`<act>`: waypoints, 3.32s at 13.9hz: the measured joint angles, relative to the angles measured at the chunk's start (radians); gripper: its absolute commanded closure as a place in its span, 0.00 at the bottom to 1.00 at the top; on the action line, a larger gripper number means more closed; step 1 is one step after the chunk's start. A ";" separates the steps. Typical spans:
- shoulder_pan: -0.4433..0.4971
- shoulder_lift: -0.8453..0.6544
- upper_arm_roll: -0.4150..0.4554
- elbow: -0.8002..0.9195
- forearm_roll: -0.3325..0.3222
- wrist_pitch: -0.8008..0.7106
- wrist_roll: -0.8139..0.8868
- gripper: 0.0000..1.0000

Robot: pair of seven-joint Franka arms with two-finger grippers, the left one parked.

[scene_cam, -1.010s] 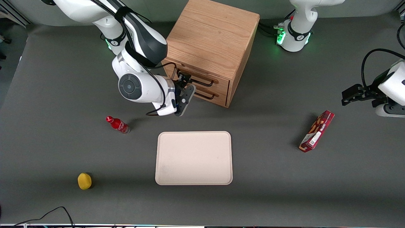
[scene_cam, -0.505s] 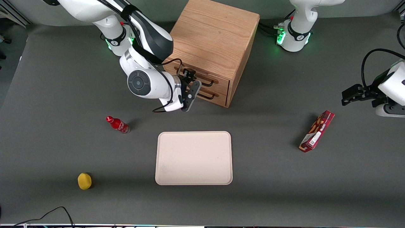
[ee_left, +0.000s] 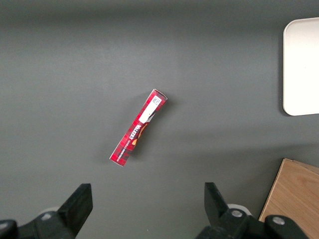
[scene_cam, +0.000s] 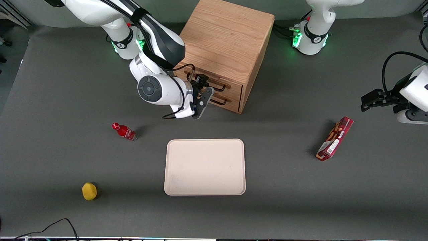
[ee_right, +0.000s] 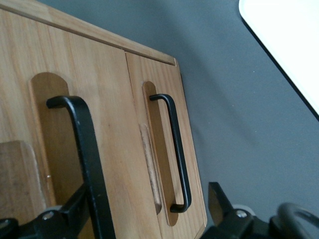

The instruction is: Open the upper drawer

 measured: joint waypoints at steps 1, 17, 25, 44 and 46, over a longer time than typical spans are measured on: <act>0.000 0.007 -0.001 0.011 -0.003 0.002 0.000 0.00; -0.023 0.283 -0.140 0.473 -0.116 -0.180 -0.030 0.00; -0.022 0.348 -0.201 0.588 -0.116 -0.190 -0.110 0.00; -0.040 -0.080 -0.282 0.732 -0.180 -0.628 0.165 0.00; -0.040 -0.094 -0.287 0.725 -0.256 -0.628 0.297 0.00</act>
